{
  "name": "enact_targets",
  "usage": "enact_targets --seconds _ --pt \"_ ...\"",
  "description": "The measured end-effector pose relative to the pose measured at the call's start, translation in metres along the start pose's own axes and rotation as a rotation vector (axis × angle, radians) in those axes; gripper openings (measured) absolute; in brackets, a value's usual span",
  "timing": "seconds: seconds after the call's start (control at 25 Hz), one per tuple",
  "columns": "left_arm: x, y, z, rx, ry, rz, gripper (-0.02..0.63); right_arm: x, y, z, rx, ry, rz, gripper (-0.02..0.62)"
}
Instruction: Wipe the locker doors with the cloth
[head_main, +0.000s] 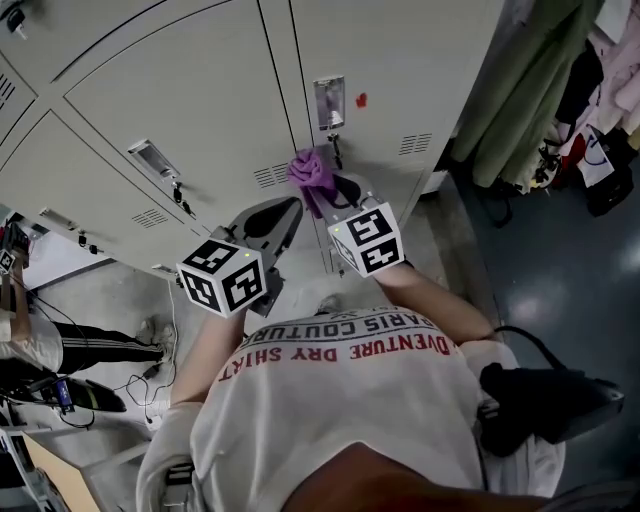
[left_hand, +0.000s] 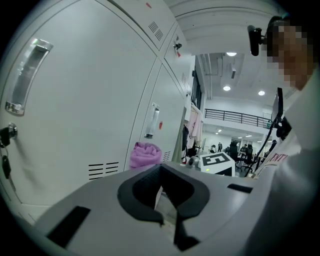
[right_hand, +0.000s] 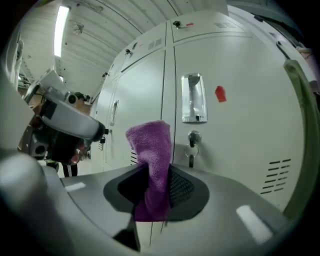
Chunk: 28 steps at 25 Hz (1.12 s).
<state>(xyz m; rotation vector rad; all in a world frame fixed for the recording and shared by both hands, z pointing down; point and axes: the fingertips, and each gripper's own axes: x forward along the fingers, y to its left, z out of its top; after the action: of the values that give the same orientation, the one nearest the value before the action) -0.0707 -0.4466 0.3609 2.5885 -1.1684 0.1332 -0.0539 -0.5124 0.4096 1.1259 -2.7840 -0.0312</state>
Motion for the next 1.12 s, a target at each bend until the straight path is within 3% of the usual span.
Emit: enact_targets --seconds 0.24,0.6,1.12 --pt "-0.001 0.005 -0.002 -0.014 0.007 0.005 0.0 0.017 -0.022 -0.016 0.011 0.042 -0.099 0.087" --pt "0.007 0.007 -0.001 -0.016 0.014 -0.012 0.0 0.015 -0.037 -0.02 0.024 0.052 -0.132 0.089" --pt "0.023 -0.005 -0.002 -0.007 0.022 -0.069 0.0 -0.043 -0.137 -0.033 0.063 0.04 -0.323 0.087"
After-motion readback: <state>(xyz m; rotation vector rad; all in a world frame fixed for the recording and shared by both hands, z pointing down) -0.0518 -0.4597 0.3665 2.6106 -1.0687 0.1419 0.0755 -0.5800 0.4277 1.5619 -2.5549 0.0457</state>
